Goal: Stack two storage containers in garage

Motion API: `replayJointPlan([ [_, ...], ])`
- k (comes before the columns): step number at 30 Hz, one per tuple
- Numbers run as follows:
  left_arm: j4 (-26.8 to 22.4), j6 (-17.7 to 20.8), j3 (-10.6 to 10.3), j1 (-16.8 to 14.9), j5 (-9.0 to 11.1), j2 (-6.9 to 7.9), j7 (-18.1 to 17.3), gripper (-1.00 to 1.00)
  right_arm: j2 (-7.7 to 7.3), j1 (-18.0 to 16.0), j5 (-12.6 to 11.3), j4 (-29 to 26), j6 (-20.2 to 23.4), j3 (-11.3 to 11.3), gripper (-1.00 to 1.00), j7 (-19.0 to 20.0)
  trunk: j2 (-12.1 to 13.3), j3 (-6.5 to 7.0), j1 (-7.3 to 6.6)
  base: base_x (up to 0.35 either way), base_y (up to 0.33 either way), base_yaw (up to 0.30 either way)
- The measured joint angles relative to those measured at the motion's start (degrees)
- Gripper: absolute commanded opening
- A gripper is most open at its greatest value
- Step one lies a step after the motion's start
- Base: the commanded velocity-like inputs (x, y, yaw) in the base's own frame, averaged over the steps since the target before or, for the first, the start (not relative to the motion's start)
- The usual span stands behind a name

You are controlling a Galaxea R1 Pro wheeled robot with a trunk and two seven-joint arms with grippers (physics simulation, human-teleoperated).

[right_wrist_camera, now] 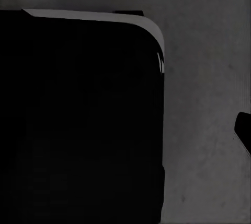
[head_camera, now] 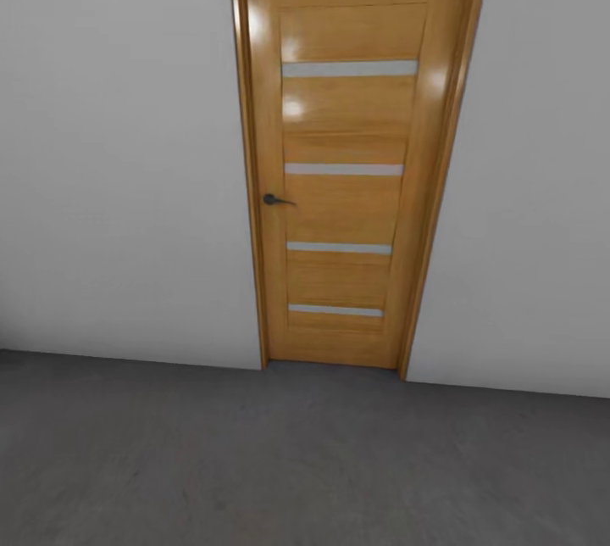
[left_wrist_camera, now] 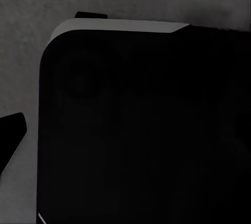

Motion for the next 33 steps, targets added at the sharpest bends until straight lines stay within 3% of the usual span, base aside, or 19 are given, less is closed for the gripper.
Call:
replayJointPlan([
  [17, 0.0, 0.0, 0.0, 0.0, 0.0, -0.02, 0.0, 1.00, 0.00, 0.0, 0.0, 0.0, 0.1, 0.0, 1.00, 0.0, 0.0, 0.00, 0.00, 0.327, -0.044, 0.000],
  [33, -0.1, 0.0, 0.0, 0.0, 0.0, -0.02, 0.0, 1.00, 0.00, 0.0, 0.0, 0.0, 0.1, 0.0, 1.00, 0.0, 0.0, 0.00, 0.01, 0.292, -0.152, 0.000],
])
